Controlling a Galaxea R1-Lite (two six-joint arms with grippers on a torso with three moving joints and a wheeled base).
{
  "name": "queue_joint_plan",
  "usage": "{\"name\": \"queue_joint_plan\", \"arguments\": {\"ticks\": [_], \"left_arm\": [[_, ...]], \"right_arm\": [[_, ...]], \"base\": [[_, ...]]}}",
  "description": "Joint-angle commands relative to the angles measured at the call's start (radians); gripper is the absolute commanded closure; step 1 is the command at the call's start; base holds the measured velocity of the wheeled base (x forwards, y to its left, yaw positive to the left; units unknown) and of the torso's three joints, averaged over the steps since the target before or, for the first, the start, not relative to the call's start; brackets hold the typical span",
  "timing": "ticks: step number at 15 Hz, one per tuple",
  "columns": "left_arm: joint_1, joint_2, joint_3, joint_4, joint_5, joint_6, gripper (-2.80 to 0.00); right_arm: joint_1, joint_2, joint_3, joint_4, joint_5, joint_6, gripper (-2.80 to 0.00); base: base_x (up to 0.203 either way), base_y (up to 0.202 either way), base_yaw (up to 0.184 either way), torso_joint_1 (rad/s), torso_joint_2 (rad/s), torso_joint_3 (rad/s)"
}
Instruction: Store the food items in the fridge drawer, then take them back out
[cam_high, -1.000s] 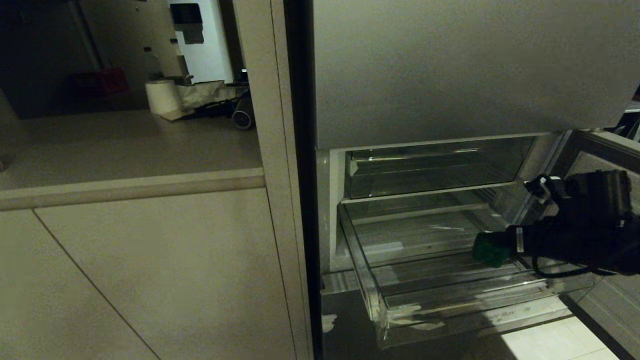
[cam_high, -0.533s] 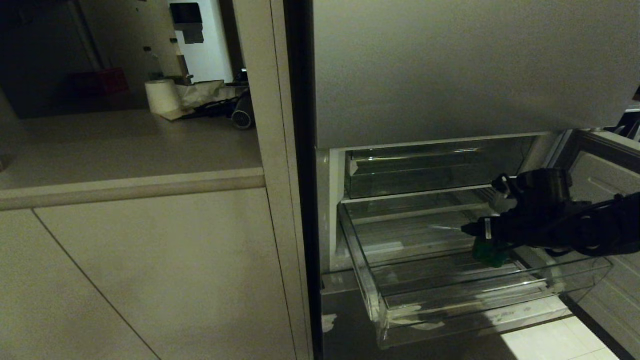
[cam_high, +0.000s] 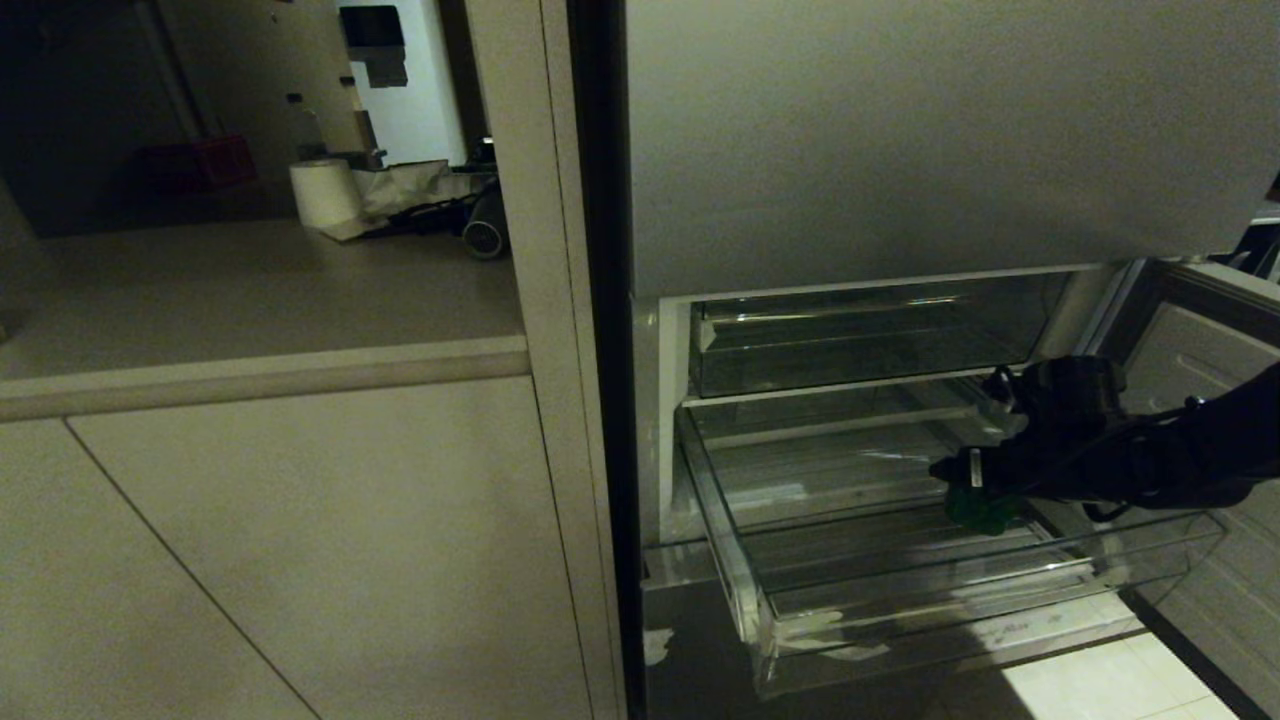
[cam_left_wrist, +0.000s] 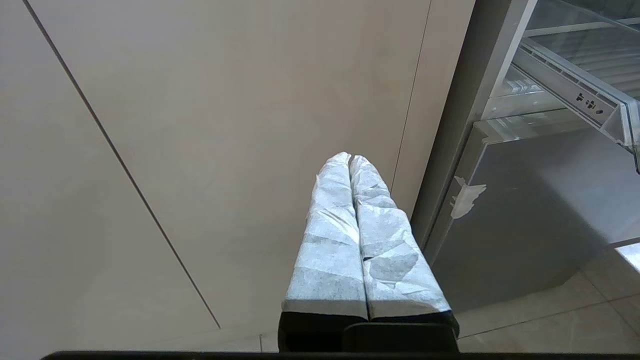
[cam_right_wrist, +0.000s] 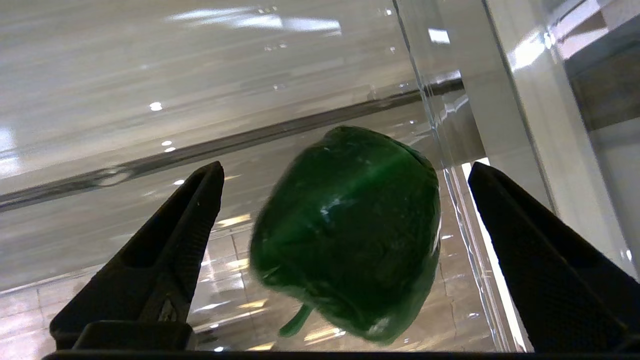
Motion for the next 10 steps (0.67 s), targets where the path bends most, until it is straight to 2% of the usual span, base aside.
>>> {"name": "queue_joint_plan", "arguments": {"ticks": [1,10], "left_arm": [[0.0,0.001,0.0,0.0,0.001,0.0,0.0],[0.0,0.001,0.0,0.0,0.001,-0.001,0.0]], "right_arm": [[-0.003,0.021,-0.007,-0.002,-0.001,0.0,-2.8],[-0.006,0.066,-0.01,0.016,-0.016,-0.001,-2.8]], "base": [[0.0,0.0,0.0,0.0,0.0,0.0],[0.0,0.0,0.0,0.0,0.0,0.0]]}}
